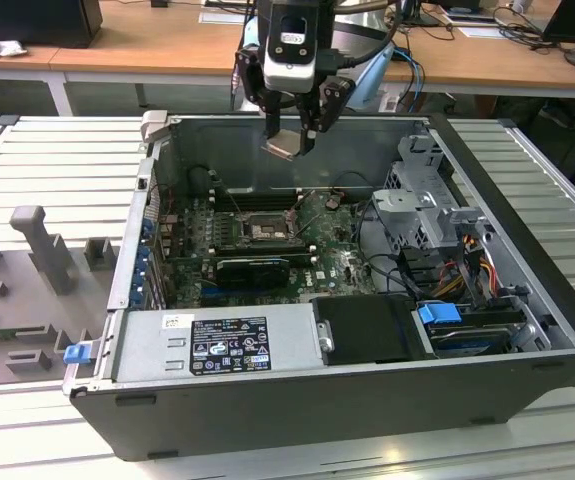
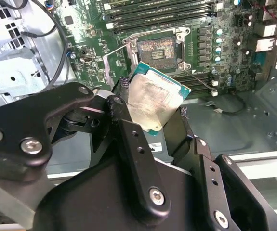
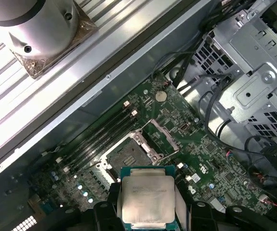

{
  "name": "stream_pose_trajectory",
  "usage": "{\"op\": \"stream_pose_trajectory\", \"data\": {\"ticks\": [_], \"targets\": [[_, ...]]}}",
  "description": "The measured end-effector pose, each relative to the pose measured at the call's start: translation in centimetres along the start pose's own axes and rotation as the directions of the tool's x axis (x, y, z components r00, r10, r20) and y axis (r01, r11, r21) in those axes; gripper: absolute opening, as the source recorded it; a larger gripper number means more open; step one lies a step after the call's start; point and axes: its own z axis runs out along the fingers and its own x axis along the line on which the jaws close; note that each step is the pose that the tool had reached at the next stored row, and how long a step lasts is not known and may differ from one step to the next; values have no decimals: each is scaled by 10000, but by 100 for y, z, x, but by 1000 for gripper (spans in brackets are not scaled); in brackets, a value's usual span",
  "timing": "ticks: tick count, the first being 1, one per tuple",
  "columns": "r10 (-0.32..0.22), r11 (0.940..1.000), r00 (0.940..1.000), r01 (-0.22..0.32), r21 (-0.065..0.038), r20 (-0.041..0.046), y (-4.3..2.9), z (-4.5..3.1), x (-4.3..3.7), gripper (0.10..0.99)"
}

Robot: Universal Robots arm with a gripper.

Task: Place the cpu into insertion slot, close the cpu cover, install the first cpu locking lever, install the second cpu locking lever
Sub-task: 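Place the cpu into insertion slot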

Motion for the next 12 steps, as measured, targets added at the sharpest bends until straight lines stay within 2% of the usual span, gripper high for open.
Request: {"op": "stream_pose_trajectory", "data": {"ticks": [12], "targets": [[837, 9965, 9965, -837, -21, 72, 0, 2, 0, 533]]}}
